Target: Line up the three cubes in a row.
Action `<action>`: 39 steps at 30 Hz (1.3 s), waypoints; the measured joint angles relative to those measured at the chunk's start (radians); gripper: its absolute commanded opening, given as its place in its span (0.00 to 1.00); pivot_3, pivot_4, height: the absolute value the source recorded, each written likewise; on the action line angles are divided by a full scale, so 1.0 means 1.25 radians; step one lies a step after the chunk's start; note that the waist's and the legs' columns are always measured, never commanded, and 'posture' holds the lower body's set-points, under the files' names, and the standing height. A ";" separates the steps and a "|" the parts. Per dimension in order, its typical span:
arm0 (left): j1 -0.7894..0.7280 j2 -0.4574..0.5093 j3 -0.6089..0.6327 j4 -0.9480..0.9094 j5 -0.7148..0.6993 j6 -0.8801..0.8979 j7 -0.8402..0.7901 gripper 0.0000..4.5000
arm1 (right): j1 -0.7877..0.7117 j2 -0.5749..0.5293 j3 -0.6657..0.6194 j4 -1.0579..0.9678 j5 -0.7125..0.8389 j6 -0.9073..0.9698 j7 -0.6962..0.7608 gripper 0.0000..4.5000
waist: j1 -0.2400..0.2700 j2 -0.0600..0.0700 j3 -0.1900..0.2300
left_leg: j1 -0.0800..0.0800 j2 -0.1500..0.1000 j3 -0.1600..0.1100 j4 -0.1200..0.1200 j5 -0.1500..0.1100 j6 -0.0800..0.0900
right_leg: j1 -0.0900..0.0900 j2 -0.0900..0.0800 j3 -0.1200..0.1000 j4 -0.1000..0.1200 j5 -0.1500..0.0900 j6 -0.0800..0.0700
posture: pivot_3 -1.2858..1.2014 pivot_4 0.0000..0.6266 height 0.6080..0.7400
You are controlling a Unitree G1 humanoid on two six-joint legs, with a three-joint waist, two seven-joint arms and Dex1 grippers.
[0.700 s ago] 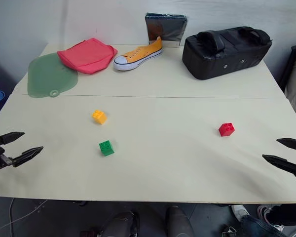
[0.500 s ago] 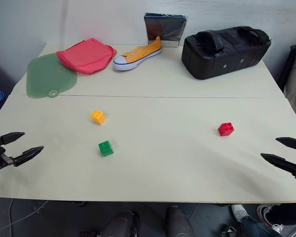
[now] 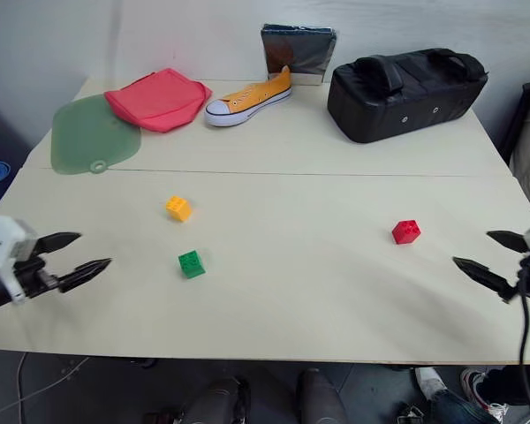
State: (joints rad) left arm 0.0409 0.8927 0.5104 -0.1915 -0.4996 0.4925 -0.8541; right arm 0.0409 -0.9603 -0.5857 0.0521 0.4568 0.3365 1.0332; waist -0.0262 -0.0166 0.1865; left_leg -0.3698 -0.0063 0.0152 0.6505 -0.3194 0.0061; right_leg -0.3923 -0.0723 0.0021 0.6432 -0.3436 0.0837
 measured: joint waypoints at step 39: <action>-0.522 -0.012 -0.395 -0.055 -0.119 0.119 -0.271 1.00 | -0.293 0.258 0.247 0.064 -0.076 0.167 -0.385 0.34 | -0.001 0.000 0.000 | -0.002 0.000 0.001 0.004 0.005 -0.006 | -0.002 0.004 0.002 0.008 0.000 0.000 | 0.52 0.24 1.00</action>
State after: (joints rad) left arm -0.6117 0.8778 0.0167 -0.2607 -0.6481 0.6413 -1.1928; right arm -0.3257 -0.6378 -0.2771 0.1318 0.3619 0.5448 0.5523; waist -0.0273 -0.0166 0.1865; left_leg -0.3720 -0.0063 0.0158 0.6555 -0.3127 -0.0014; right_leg -0.3946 -0.0669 0.0045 0.6534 -0.3435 0.0838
